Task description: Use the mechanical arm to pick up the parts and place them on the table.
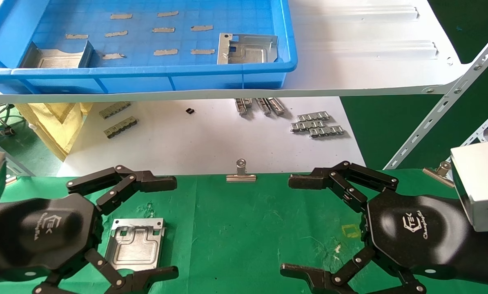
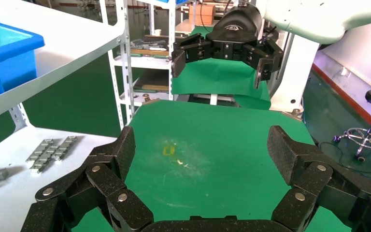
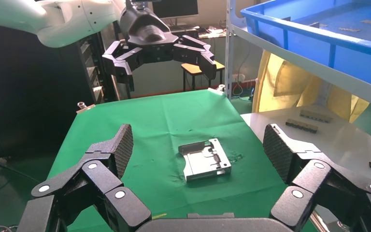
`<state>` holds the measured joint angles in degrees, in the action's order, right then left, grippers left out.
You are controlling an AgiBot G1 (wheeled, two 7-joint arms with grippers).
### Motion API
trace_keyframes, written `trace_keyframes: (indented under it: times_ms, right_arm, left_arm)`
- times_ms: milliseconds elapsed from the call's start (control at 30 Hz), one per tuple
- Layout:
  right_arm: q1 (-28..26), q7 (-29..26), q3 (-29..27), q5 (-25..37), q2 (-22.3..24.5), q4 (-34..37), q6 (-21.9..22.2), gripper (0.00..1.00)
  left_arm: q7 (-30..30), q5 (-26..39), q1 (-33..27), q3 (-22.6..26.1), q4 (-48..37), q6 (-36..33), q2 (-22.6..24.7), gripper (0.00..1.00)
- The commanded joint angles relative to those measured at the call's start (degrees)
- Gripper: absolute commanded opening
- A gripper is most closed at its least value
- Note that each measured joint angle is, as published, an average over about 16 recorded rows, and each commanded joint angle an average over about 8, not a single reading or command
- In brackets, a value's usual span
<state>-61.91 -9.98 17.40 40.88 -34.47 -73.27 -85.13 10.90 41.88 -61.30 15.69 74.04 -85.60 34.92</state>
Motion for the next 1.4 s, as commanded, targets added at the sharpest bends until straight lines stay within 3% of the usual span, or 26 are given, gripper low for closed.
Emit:
trace_keyframes:
  times_ms: [33, 1400]
  right_arm:
    - [0.00, 0.00, 0.00, 0.00, 0.00, 0.00, 0.00, 1.00]
    - [0.00, 0.00, 0.00, 0.01, 0.00, 0.00, -0.01, 1.00]
  left_arm:
    - [-0.05, 0.00, -0.07, 0.09, -0.12, -0.01, 0.02, 1.00]
    - [-0.31, -0.04, -0.35, 0.47, -0.67, -0.10, 0.11, 1.00]
